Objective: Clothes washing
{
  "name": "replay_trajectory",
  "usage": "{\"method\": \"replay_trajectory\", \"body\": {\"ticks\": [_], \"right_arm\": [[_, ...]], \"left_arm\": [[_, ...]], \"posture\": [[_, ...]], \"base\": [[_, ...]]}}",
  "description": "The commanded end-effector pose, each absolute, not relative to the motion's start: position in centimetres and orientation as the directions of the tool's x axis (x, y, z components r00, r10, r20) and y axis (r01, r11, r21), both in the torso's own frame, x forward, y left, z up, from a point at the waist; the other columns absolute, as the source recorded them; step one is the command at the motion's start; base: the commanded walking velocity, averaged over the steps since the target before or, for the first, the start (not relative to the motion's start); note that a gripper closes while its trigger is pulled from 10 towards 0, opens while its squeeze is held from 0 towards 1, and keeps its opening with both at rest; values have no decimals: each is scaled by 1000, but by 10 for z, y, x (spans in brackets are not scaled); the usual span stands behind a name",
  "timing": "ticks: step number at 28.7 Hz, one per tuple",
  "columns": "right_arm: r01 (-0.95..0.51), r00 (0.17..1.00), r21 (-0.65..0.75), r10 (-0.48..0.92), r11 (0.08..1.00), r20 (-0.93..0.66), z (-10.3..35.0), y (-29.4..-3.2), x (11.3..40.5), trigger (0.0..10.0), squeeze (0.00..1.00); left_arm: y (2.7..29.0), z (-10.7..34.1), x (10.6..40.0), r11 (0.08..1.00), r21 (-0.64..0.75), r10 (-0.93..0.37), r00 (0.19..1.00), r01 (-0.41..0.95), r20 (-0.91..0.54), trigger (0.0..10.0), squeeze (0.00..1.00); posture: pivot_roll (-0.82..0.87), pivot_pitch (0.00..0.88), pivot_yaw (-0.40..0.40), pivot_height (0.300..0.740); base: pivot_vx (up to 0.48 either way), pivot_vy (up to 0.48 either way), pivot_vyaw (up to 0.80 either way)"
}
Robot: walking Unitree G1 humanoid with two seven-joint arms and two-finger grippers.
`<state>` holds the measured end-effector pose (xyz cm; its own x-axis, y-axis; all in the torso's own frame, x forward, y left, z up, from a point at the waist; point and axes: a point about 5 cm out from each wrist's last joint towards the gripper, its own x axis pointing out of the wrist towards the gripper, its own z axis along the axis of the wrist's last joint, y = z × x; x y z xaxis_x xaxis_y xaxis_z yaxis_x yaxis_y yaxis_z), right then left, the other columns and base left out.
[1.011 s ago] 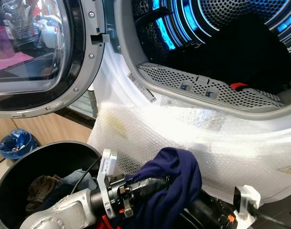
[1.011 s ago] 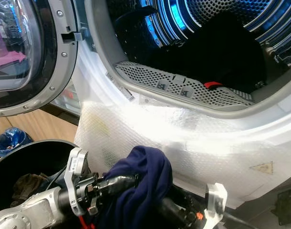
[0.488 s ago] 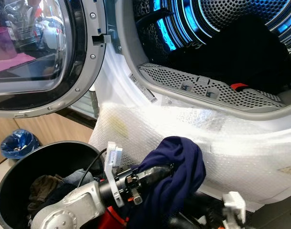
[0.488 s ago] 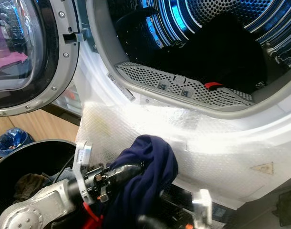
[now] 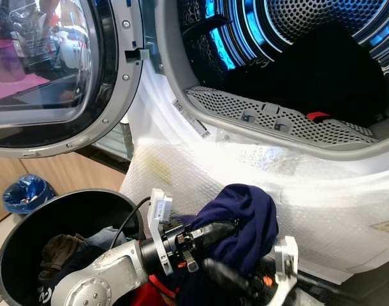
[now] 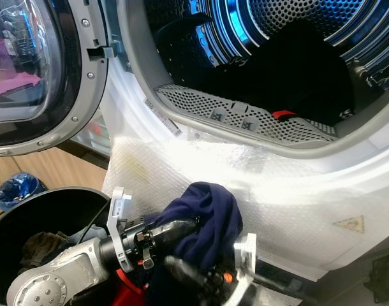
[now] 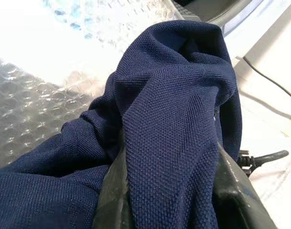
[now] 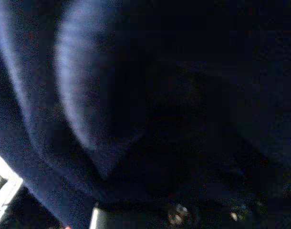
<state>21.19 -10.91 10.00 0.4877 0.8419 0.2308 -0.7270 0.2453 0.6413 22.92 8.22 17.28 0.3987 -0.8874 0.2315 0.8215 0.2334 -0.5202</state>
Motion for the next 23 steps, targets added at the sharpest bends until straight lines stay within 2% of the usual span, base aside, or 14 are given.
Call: {"method": "replay_trajectory", "body": {"ticks": [1,7,8,11,15,18,20,23], "right_arm": [[-748,474,628,835,214,281,113,-108,212,10000,0],[-759,373,637,892,134,257,111,-90,202,10000,0],[-763,318,639,916,94,245,111,-85,196,10000,0],[-768,282,635,932,77,228,110,-82,192,10000,0],[-765,344,605,934,221,92,94,-81,200,10000,0],[-745,377,615,923,256,72,91,-82,204,10000,0],[-687,476,619,879,382,-15,80,-85,217,10000,0],[-669,499,634,866,388,-3,82,-84,220,10000,0]], "left_arm": [[75,175,229,218,-508,-897,377,834,233,0,0],[71,174,232,251,-490,-891,397,835,221,0,0],[70,173,235,279,-479,-882,419,833,215,0,0],[69,173,237,296,-473,-875,434,830,213,0,0],[66,179,239,288,-469,-869,434,835,237,0,0],[64,180,238,277,-465,-873,422,841,243,0,0],[59,185,233,231,-456,-885,380,859,268,0,0],[56,189,231,216,-449,-888,366,867,280,0,0]], "posture": [[-35,26,-24,740],[-35,37,-29,740],[-33,39,-31,740],[-31,41,-33,740],[-36,44,-38,740],[-33,46,-39,740],[-30,48,-39,740],[-30,48,-39,740]], "base": [[0,0,0],[0,0,0],[0,0,0],[0,0,0],[0,0,0],[0,0,0],[0,0,0],[0,0,0]]}}
